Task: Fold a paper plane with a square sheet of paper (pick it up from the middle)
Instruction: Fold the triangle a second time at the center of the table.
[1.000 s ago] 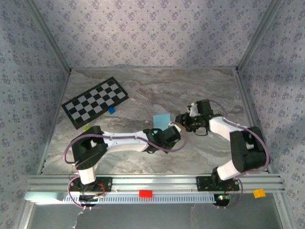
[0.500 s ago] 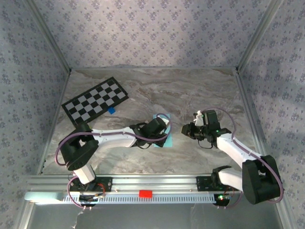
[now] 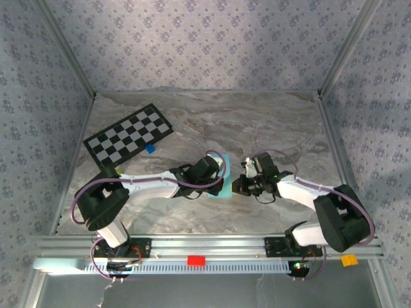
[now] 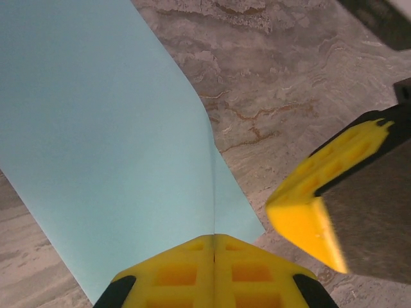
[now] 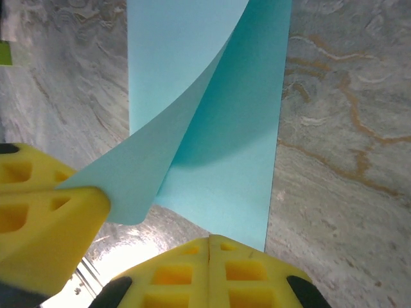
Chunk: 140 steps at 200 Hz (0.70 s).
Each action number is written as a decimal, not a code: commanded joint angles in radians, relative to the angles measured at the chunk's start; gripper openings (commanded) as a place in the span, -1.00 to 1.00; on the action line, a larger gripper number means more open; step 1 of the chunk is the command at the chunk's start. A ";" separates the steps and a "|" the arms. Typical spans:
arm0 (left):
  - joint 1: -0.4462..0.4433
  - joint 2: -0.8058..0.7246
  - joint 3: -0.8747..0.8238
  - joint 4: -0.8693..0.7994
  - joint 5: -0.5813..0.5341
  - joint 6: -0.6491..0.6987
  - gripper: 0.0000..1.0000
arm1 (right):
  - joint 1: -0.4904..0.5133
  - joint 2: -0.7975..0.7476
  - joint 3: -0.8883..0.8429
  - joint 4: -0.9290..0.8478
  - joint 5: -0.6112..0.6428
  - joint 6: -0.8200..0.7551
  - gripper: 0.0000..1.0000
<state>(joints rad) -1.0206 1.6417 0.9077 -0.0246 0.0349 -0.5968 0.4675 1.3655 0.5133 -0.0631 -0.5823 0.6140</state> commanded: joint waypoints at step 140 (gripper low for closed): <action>0.037 0.051 -0.013 0.121 0.045 -0.123 -1.00 | -0.005 0.138 0.169 -0.236 0.164 -0.221 -0.93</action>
<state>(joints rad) -0.9882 1.6634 0.8799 0.0555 0.0635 -0.6941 0.4667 1.5017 0.6506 -0.2359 -0.4175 0.4286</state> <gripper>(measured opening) 0.043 0.051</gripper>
